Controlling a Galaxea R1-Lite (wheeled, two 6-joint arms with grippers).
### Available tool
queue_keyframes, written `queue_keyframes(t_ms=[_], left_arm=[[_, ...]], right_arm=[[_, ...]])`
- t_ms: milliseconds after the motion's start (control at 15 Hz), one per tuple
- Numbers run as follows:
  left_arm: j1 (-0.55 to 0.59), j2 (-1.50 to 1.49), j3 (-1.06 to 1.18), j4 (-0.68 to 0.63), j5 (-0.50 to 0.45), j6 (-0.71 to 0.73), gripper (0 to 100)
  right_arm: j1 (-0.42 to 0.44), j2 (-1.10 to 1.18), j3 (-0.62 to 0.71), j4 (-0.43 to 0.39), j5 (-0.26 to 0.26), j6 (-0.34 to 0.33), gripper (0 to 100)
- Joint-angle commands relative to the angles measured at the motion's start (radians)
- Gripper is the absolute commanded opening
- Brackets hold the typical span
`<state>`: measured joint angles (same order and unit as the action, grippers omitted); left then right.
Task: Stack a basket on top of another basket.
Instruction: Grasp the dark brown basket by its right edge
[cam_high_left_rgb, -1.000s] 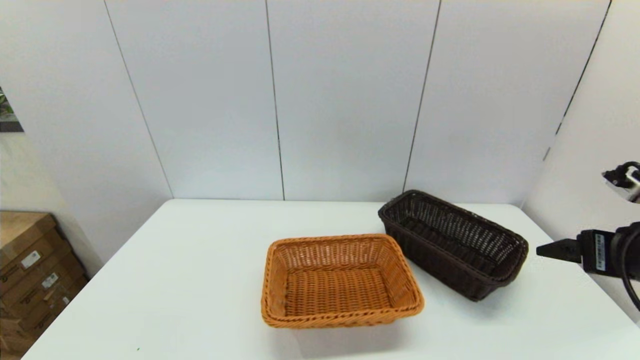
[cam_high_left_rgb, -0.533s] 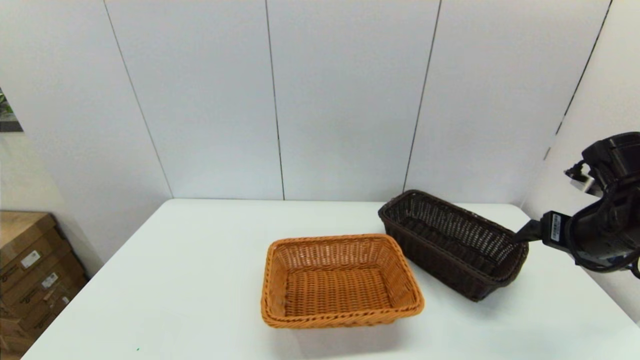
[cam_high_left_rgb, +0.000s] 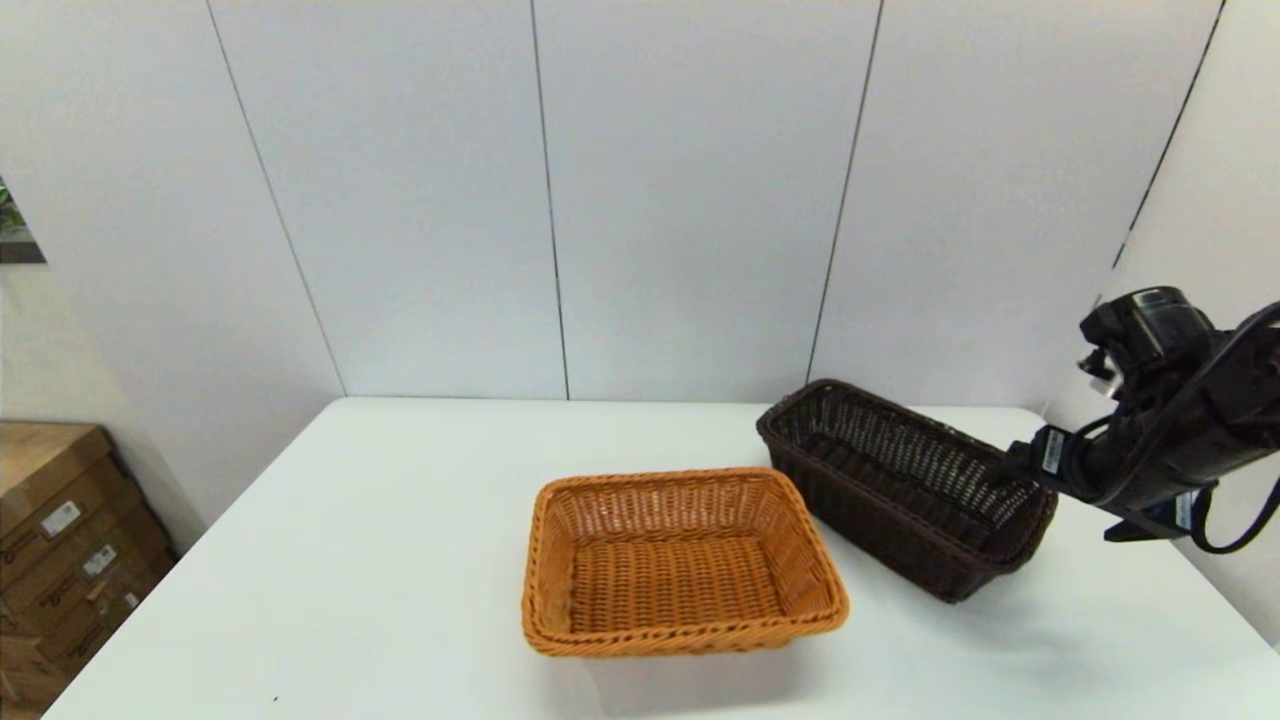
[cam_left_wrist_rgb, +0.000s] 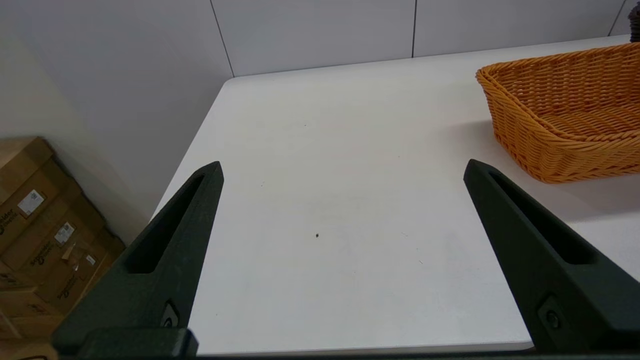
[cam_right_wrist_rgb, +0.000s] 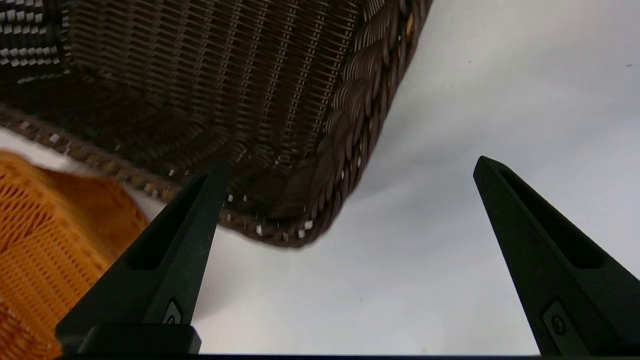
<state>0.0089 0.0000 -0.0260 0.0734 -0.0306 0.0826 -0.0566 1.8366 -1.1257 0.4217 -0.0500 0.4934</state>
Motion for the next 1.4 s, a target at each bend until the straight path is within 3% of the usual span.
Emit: queue_keyframes(t_ms=[67, 800, 1333, 1400], left_arm=[[0.0, -0.002, 0.0, 0.0, 0.0, 0.0, 100], [0.0, -0.002, 0.0, 0.0, 0.0, 0.0, 100], [0.0, -0.002, 0.0, 0.0, 0.0, 0.0, 100], [0.0, -0.002, 0.0, 0.0, 0.0, 0.0, 100]], right_arm=[[0.0, 0.13, -0.052, -0.001, -0.001, 0.027, 100], [-0.011, 0.349, -0.161, -0.006, -0.002, 0.059, 100], [-0.043, 0.377, -0.189, -0.006, -0.002, 0.066, 100], [-0.043, 0.377, -0.189, -0.006, -0.002, 0.066, 0]])
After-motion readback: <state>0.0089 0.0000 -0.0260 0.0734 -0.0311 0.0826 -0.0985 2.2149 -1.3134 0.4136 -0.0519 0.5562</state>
